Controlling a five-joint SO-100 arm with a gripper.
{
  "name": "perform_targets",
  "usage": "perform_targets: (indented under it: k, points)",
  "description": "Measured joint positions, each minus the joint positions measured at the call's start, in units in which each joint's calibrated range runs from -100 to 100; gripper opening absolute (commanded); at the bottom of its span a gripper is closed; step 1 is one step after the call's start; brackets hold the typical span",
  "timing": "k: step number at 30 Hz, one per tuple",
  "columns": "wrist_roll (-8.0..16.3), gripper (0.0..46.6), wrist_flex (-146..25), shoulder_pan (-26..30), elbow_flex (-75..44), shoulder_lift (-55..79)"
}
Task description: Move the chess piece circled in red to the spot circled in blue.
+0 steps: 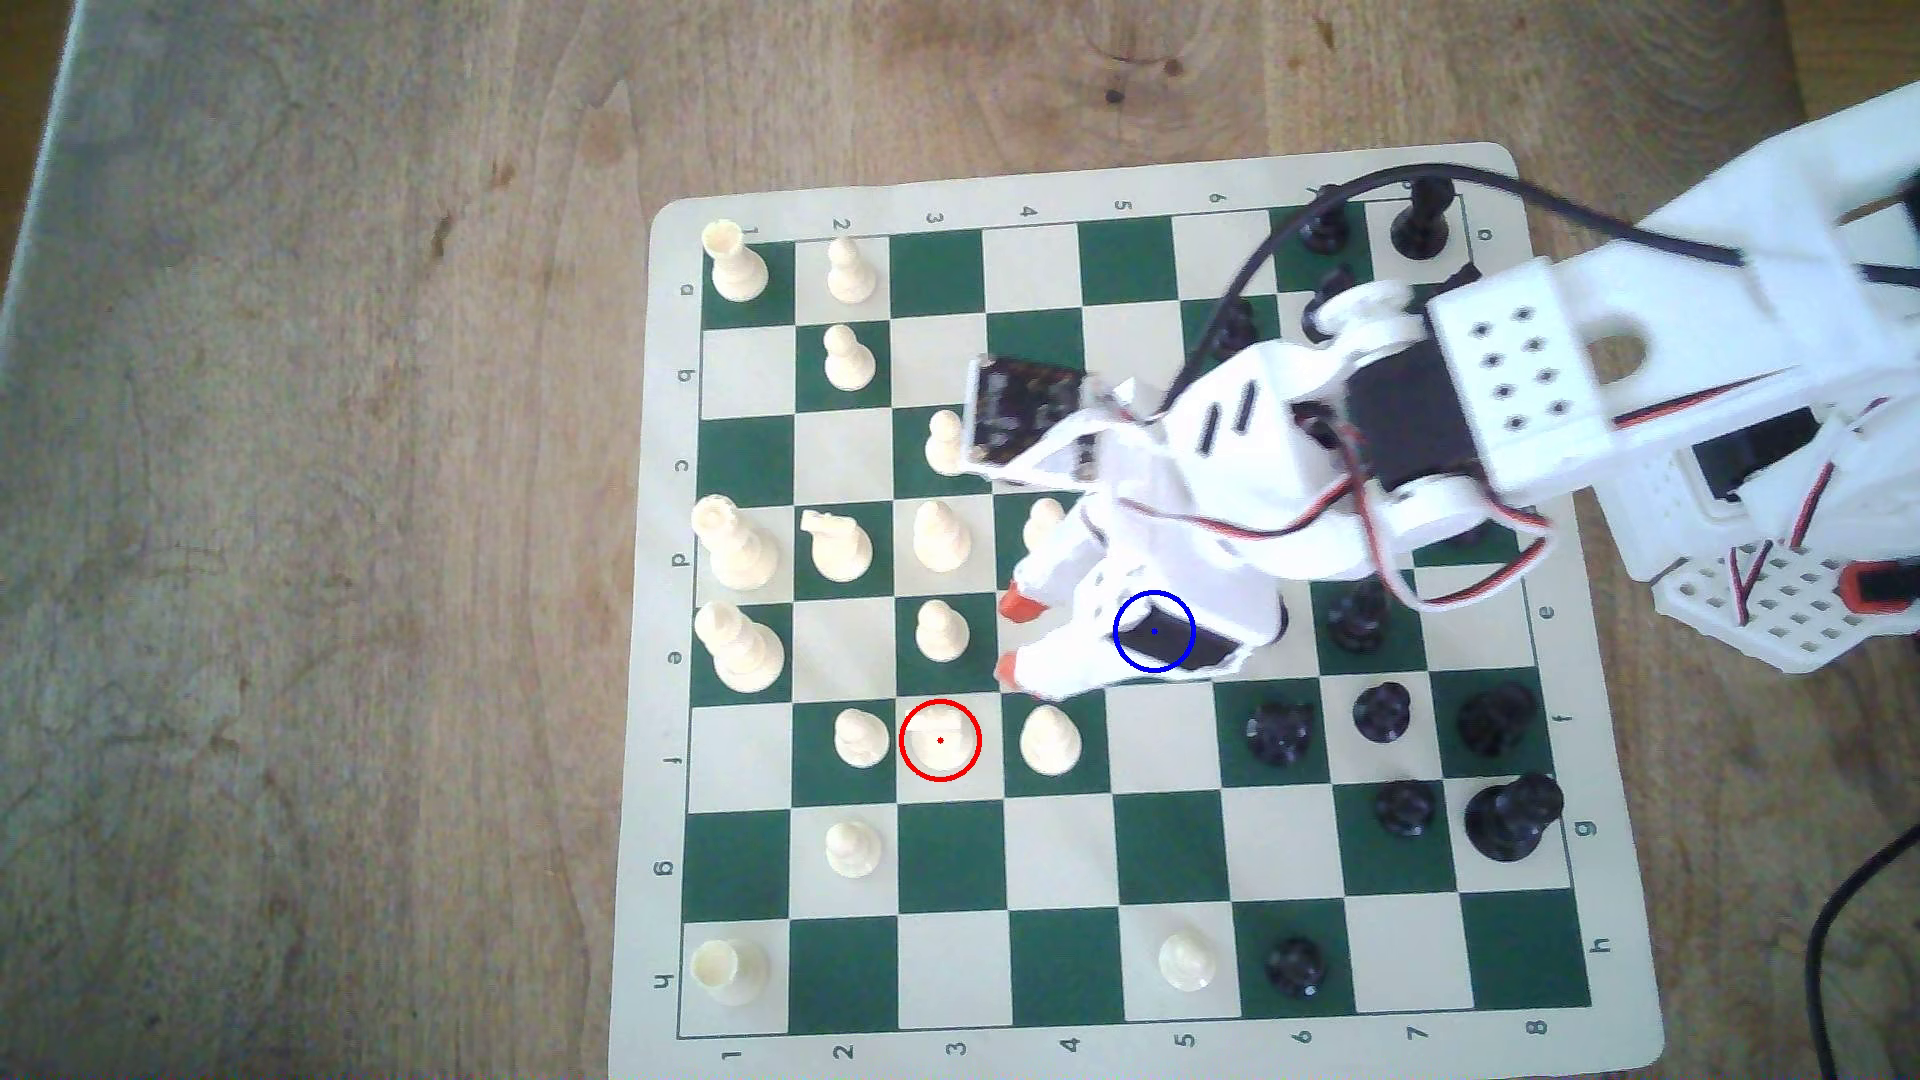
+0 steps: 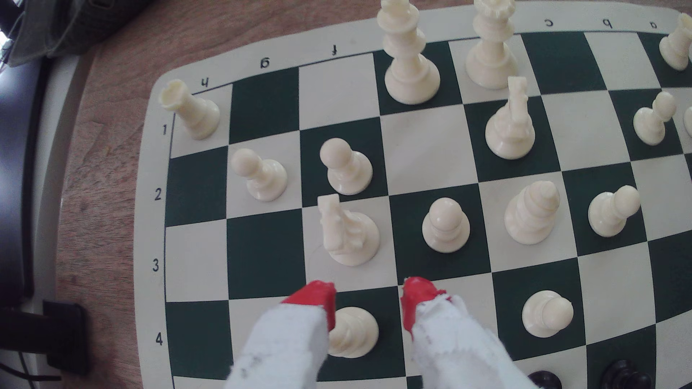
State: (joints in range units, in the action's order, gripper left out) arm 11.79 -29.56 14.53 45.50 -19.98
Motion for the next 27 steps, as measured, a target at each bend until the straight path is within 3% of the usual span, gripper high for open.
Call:
perform_targets:
  k: [27]
  points:
    - [0.59, 10.5, 0.0, 1.99, -17.44, 20.86]
